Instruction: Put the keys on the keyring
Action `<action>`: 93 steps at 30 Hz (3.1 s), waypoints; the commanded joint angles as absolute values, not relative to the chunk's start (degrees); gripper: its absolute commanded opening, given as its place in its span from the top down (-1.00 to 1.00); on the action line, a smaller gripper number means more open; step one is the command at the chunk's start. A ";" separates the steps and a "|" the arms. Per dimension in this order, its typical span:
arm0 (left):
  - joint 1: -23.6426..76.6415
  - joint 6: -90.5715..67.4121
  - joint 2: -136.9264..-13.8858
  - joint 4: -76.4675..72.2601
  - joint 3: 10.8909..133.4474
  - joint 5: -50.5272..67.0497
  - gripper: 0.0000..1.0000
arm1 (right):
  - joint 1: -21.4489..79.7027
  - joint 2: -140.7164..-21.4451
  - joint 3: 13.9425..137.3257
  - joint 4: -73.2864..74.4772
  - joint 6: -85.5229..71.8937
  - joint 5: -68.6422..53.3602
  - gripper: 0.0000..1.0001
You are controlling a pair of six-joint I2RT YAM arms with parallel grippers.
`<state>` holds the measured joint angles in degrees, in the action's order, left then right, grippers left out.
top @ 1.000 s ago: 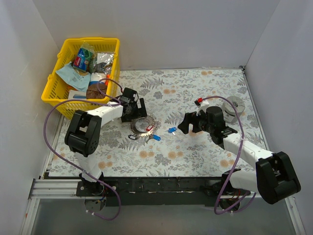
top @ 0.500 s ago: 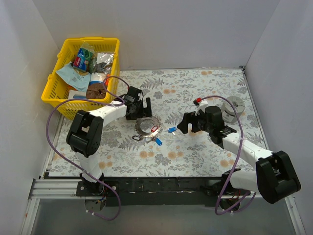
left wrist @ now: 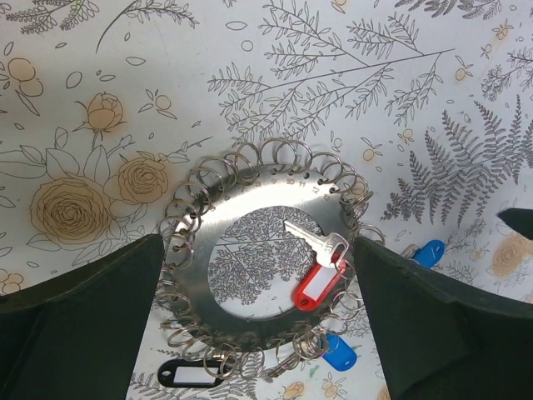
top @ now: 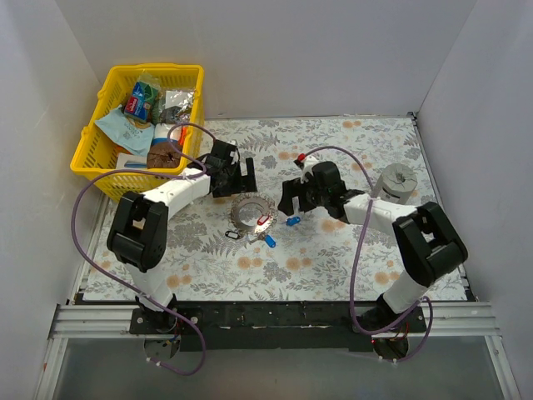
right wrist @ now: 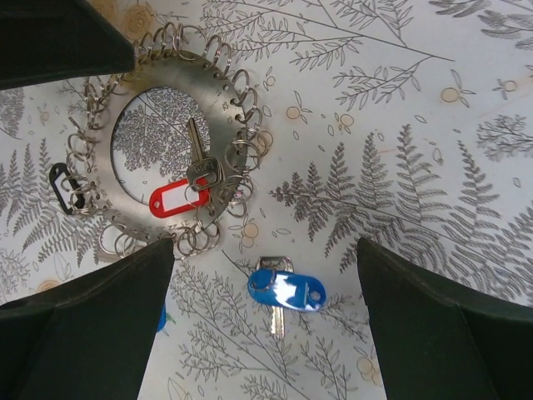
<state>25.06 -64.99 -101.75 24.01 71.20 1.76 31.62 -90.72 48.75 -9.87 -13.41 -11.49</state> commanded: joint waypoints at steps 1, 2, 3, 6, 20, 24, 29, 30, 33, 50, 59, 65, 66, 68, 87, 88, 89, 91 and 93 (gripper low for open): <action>23.38 -65.74 -97.47 24.17 70.32 6.41 -0.96 | 33.92 -96.49 54.92 -8.27 -14.15 -10.29 -0.97; 23.03 -65.83 -97.47 24.34 70.23 7.20 -0.96 | 34.10 -97.63 55.89 -7.57 -14.41 -10.11 -0.97; 22.77 -65.92 -97.56 24.17 69.96 7.90 -0.96 | 34.28 -99.30 56.51 -7.38 -14.94 -9.93 -0.97; 21.80 -66.09 -97.21 23.38 68.56 9.14 -0.96 | 34.45 -101.77 57.04 -8.52 -15.73 -9.75 -0.97; 20.92 -66.01 -98.26 22.68 66.36 9.32 -0.96 | 34.98 -103.80 53.01 -13.44 -17.92 -19.95 -0.94; 20.65 -66.01 -98.61 23.29 66.10 9.23 -0.96 | 35.16 -101.79 50.54 -14.06 -18.98 -22.75 -0.92; 20.57 -65.66 -98.79 22.67 65.30 9.40 -0.96 | 35.16 -97.30 45.62 -17.14 -19.25 -24.78 -0.91; 20.57 -65.48 -98.79 22.68 65.39 9.40 -0.96 | 35.24 -95.82 45.18 -17.23 -19.16 -25.83 -0.91; 20.48 -65.30 -99.14 22.76 65.65 10.02 -0.96 | 35.24 -92.82 43.77 -18.28 -19.69 -26.36 -0.91; 20.65 -64.34 -99.14 21.36 65.39 12.75 -0.96 | 38.67 -84.21 40.61 -19.69 -22.67 -27.51 -0.91; 20.83 -64.77 -90.72 20.92 63.29 3.63 -0.96 | 38.76 -80.77 46.48 -11.44 -17.41 -9.52 -0.92; 20.92 -64.87 -87.28 20.56 61.53 3.25 -0.95 | 37.71 -86.72 54.04 -8.71 -16.17 -4.92 -0.90; 21.00 -64.86 -87.36 20.65 61.44 3.34 -0.93 | 37.62 -88.05 55.01 -8.35 -16.43 -6.14 -0.88; 20.92 -64.95 -87.54 21.00 61.17 3.43 -0.89 | 37.71 -91.65 57.30 -7.91 -17.57 -7.55 -0.76; 25.13 -67.15 -95.88 23.73 59.59 -1.93 -0.82 | 38.32 -105.03 61.53 -3.78 -19.07 -10.98 0.12; 25.05 -67.58 -96.15 23.73 59.42 -2.02 -0.82 | 38.41 -104.77 60.48 -4.13 -19.07 -11.60 0.17; 25.22 -67.85 -96.41 23.56 59.24 -2.02 -0.82 | 38.41 -104.42 59.95 -4.30 -19.25 -12.21 0.28; 25.49 -68.20 -97.03 23.12 58.71 -1.76 -0.83 | 38.85 -103.98 58.02 -5.18 -19.25 -13.01 0.39; 25.84 -68.29 -97.47 22.68 58.71 -1.67 -0.83 | 39.29 -103.19 56.78 -5.89 -19.42 -14.14 0.45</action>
